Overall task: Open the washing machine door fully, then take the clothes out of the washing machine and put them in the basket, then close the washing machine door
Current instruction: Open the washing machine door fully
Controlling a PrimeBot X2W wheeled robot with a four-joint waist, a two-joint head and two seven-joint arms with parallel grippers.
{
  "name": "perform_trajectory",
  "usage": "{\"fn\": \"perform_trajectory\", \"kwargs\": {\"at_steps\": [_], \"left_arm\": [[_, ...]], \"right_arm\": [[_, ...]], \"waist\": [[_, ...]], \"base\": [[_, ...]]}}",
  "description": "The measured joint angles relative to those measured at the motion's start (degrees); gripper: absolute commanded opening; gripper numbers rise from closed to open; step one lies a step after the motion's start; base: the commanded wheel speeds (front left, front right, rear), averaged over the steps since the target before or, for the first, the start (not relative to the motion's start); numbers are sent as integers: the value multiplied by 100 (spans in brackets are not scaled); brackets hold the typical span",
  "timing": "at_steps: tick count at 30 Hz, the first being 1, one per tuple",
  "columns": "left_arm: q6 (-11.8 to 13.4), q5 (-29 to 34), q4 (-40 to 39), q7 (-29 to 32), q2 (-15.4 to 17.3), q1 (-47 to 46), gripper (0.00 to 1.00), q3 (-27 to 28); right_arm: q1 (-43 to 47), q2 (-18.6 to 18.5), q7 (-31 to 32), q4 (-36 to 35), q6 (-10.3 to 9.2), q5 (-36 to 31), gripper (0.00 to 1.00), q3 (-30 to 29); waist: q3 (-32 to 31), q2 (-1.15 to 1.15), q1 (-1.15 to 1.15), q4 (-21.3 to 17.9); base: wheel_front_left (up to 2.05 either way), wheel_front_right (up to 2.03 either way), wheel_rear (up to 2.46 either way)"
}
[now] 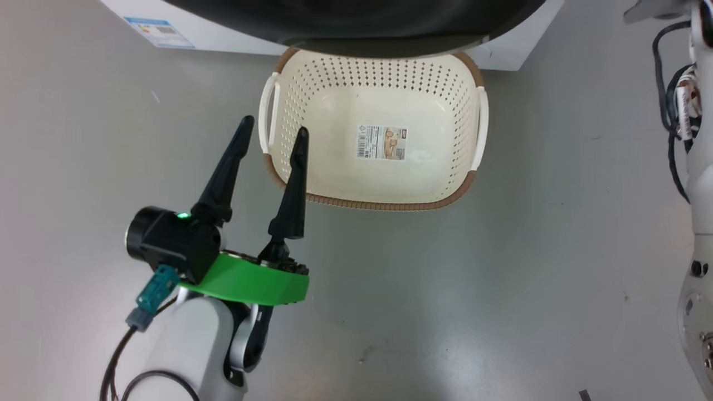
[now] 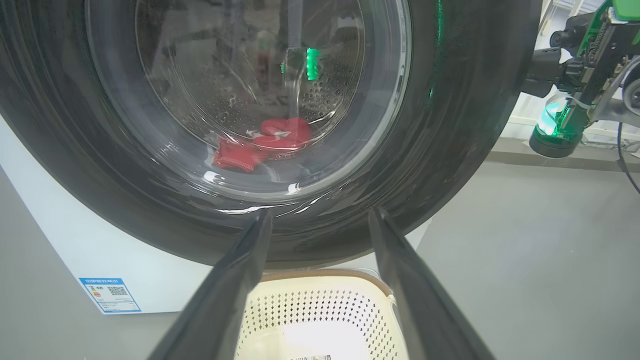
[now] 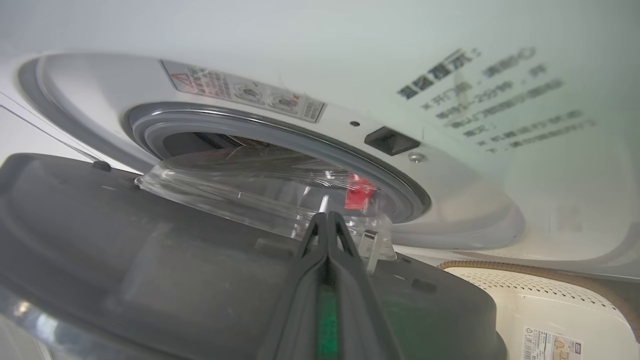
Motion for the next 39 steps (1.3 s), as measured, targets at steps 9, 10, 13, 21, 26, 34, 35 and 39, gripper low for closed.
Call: {"fn": "perform_trajectory", "kwargs": {"at_steps": [9, 10, 13, 21, 26, 34, 35, 39], "left_arm": [[-51, 1, 122, 0, 0, 5, 100, 105], [-51, 1, 131, 0, 1, 7, 100, 113], [-51, 1, 152, 0, 1, 28, 100, 137], [-49, 2, 229, 0, 2, 154, 100, 205], [-51, 2, 270, 0, 2, 169, 100, 250], [-51, 4, 303, 0, 2, 299, 100, 288], [-51, 7, 303, 0, 2, 300, 100, 297], [-52, 12, 303, 0, 2, 305, 100, 318]], "right_arm": [[417, 21, -1, -105, 1, 328, 0, 332], [456, 25, -1, -112, 1, 345, 0, 363], [599, 31, -9, -149, 1, 432, 0, 480], [978, 52, -88, -298, 1, 754, 0, 927], [1105, 138, -153, -321, 1, 859, 0, 1207], [1235, 145, -248, -324, 1, 1069, 0, 1427], [1236, 145, -260, -332, 1, 1090, 0, 1444], [1241, 151, -400, -383, 1, 1056, 0, 1506]], "waist": [[-226, 0, 0, -131], [-254, 0, 0, -143], [-341, 0, 0, -177], [-555, 0, 0, -280], [-680, 0, 0, -325], [-849, 0, 0, -374], [-855, 0, 0, -382], [-847, 0, 0, -406]], "base": [[0, 0, 0], [0, 0, 0], [0, 0, 0], [0, 0, 0], [0, 0, 0], [0, 0, 0], [0, 0, 0], [0, 0, 0]]}}
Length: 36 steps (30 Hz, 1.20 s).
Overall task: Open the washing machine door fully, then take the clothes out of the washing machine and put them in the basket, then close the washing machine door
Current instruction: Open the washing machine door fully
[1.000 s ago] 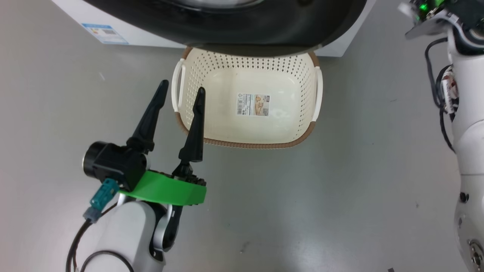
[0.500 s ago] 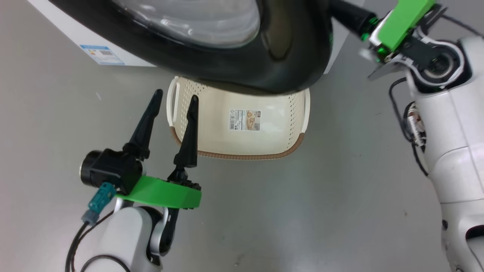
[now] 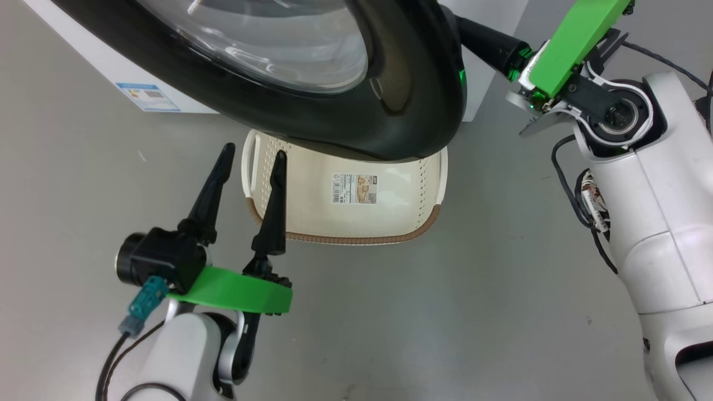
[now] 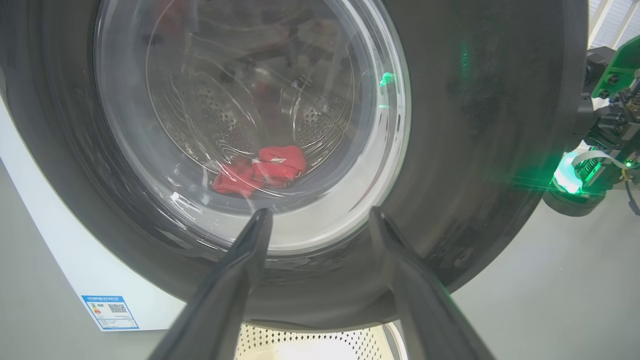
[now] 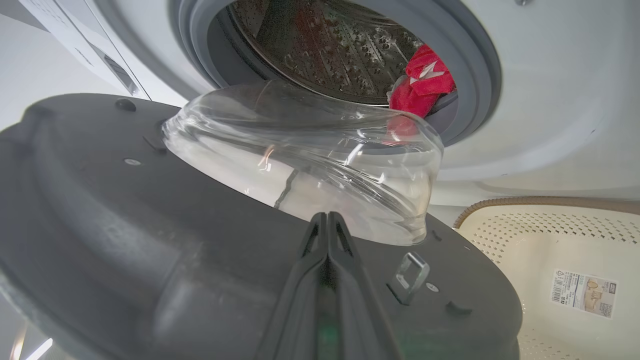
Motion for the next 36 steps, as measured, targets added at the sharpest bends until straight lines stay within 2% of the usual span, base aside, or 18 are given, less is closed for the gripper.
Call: {"fn": "perform_trajectory", "kwargs": {"at_steps": [1, 2, 3, 5, 6, 7, 12, 19, 23, 26, 30, 36], "left_arm": [[-5, 0, 0, 0, 1, 4, 100, 10], [-7, 0, 0, 0, 0, 17, 100, 19], [-8, 0, 2, 0, 1, 32, 100, 24], [-49, 0, 2, 0, 2, 46, 100, 37], [-49, 0, 1, 0, 0, 46, 100, 42], [-49, 0, 1, 0, 1, 46, 100, 48], [-56, 0, -20, 0, 1, 48, 100, 119], [-96, 11, -97, 0, 1, 52, 100, 209], [-89, 78, -148, 0, 1, 50, 100, 252], [38, 171, -229, 0, 2, 49, 100, 378], [110, 212, -361, 0, 1, 51, 100, 500], [112, 212, -456, 0, 1, 88, 100, 580]], "right_arm": [[14, 0, -81, -56, 0, -80, 0, 24], [35, 1, -164, -118, 0, -165, 17, 44], [75, 5, -256, -187, 0, -255, 41, 53], [157, 5, -441, -319, 0, -454, 71, 64], [208, -3, -559, -425, 0, -550, 90, 87], [253, -27, -701, -542, 0, -705, 100, 132], [516, -266, -1574, -1111, 1, -1462, 100, 338], [751, -536, -2579, -1405, 1, -2040, 100, 374], [850, -846, -3296, -1486, 1, -2710, 100, 448], [990, -998, -3817, -1467, 1, -3351, 100, 436], [1277, -878, -4312, -1444, 7, -3812, 100, 232], [1777, -656, -4776, -1571, 8, -5005, 100, -211]], "waist": [[5, 0, 0, -8], [9, 0, 0, -17], [12, 0, 0, -27], [18, 0, 0, -44], [21, 0, 0, -54], [23, 0, 0, -63], [27, 0, 0, -118], [78, 0, 0, -194], [123, 0, 0, -231], [140, 0, 0, -260], [147, 0, 0, -314], [131, 0, 0, -391]], "base": [[0, 0, 0], [0, 0, 0], [0, 0, 0], [0, 0, 0], [0, 0, 0], [0, 0, 0], [0, 0, 0], [0, 0, 0], [0, 0, 0], [0, 0, 0], [0, 0, 0], [0, 0, 0]]}}
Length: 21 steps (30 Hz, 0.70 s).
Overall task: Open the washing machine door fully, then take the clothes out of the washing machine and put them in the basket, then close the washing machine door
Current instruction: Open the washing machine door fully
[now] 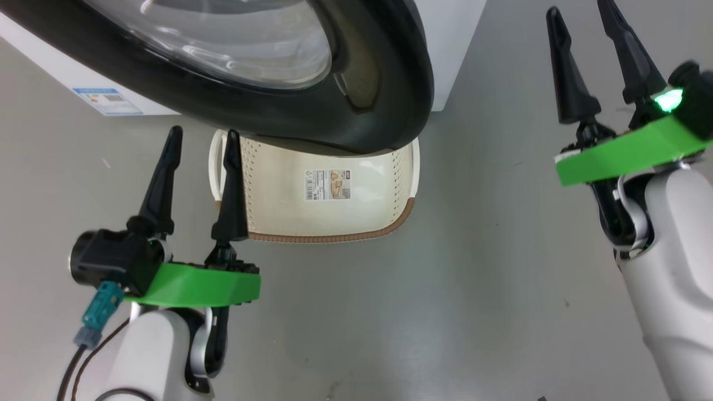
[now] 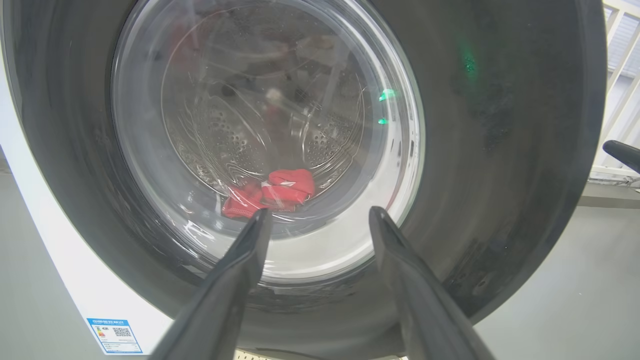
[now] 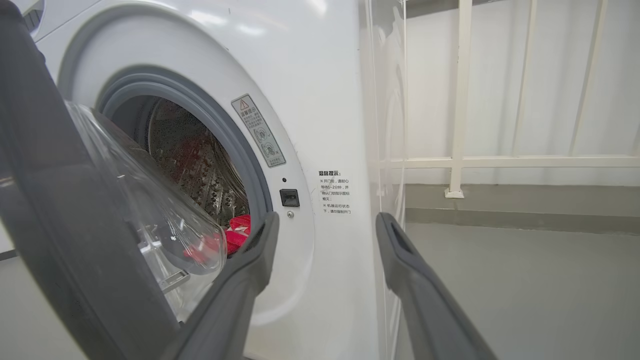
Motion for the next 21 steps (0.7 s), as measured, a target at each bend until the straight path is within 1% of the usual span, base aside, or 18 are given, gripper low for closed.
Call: {"fn": "perform_trajectory", "kwargs": {"at_steps": [4, 9, 15, 17, 21], "left_arm": [[0, 1, -37, 0, 0, 32, 100, 8], [0, 1, -103, -1, 0, 106, 100, 7], [-2, 11, -263, -1, 0, 117, 100, 9], [-2, 43, -327, -1, 0, 151, 100, 11], [-3, 51, -382, -1, 1, 230, 100, 23]], "right_arm": [[333, 226, -127, -318, 1, -866, 100, -319], [739, 480, -181, -756, 1, -1502, 100, -571], [1195, 647, -222, -1092, 9, -1818, 100, -792], [1381, 704, -222, -1294, 9, -1889, 100, -842], [1623, 743, -222, -1471, 9, -1931, 100, -861]], "waist": [[-12, 0, 0, -40], [-12, 0, 0, -58], [-15, 0, 0, -47], [-18, 0, 0, -39], [-21, 0, 0, -29]], "base": [[0, 0, 0], [0, 0, 0], [0, 0, 0], [0, 0, 0], [0, 0, 0]]}}
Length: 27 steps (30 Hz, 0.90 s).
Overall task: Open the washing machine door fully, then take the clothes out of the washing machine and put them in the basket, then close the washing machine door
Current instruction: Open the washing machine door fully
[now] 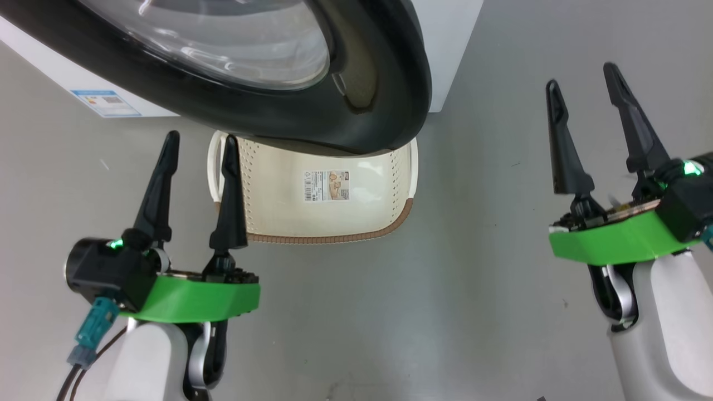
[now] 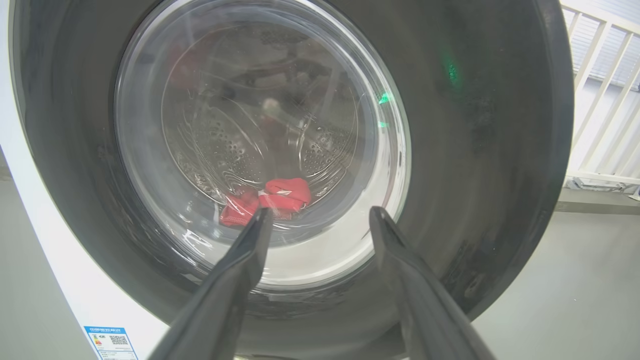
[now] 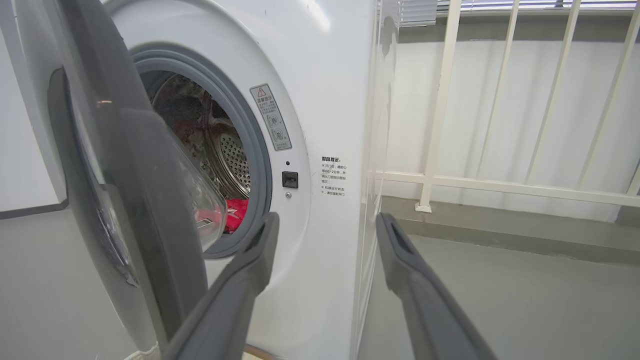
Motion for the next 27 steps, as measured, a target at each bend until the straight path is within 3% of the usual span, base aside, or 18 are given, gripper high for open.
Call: {"fn": "perform_trajectory", "kwargs": {"at_steps": [26, 27], "left_arm": [[-4, 49, -55, 0, 0, 29, 100, -4], [-4, 49, -55, 0, 0, 34, 100, -4]], "right_arm": [[705, 29, 0, -296, 0, 142, 100, -31], [705, 29, 0, -296, 0, 136, 95, -38]], "waist": [[-44, 0, 0, 26], [-44, 0, 0, 31]], "base": [[0, 0, 0], [0, 0, 0]]}}
